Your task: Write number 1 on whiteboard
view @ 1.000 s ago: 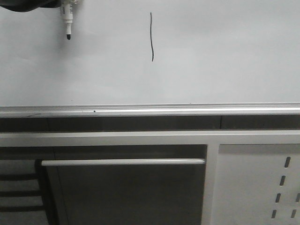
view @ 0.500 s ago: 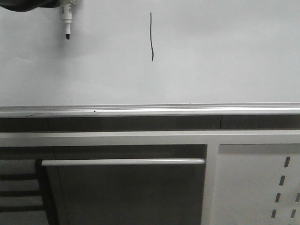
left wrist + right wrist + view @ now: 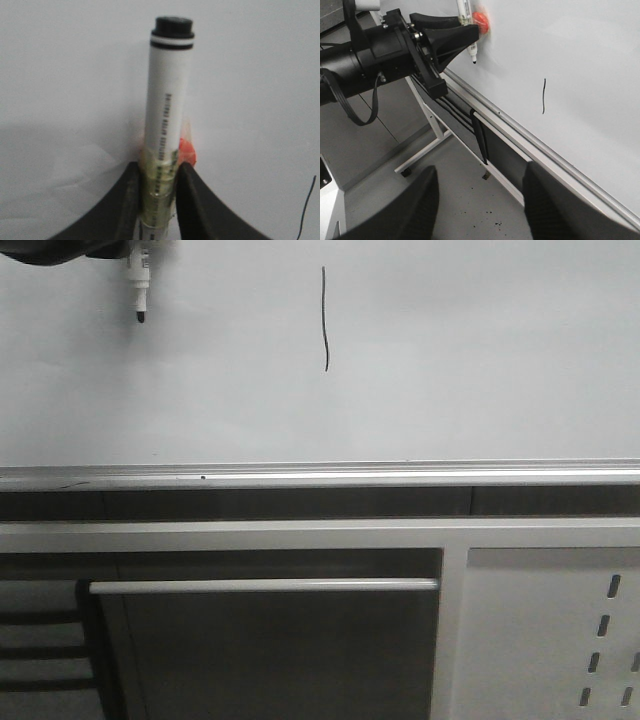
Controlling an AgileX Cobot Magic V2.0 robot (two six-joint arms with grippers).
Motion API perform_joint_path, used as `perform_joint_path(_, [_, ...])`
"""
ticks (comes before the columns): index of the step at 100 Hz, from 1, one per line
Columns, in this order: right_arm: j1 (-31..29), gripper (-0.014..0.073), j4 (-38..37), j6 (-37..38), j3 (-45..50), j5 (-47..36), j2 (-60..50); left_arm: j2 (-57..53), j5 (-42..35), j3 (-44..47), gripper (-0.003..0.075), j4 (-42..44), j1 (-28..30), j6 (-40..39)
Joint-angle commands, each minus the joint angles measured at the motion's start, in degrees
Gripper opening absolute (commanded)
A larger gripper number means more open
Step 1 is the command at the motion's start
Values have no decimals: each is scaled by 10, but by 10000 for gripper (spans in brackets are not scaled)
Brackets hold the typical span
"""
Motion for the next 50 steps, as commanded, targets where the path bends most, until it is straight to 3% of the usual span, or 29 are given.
perform_joint_path(1, [-4,345,22,-1,-18,-29,-6,-11,-39,-17,286,19,5,-7])
perform_joint_path(13, [-4,345,22,-1,-18,-29,-6,-11,-39,-17,402,19,5,-7])
perform_joint_path(35, [-4,345,22,-1,-18,-29,-6,-14,-33,-17,416,19,4,-7])
perform_joint_path(50, [-4,345,22,-1,-18,-29,-6,-32,35,-17,517,20,4,-6])
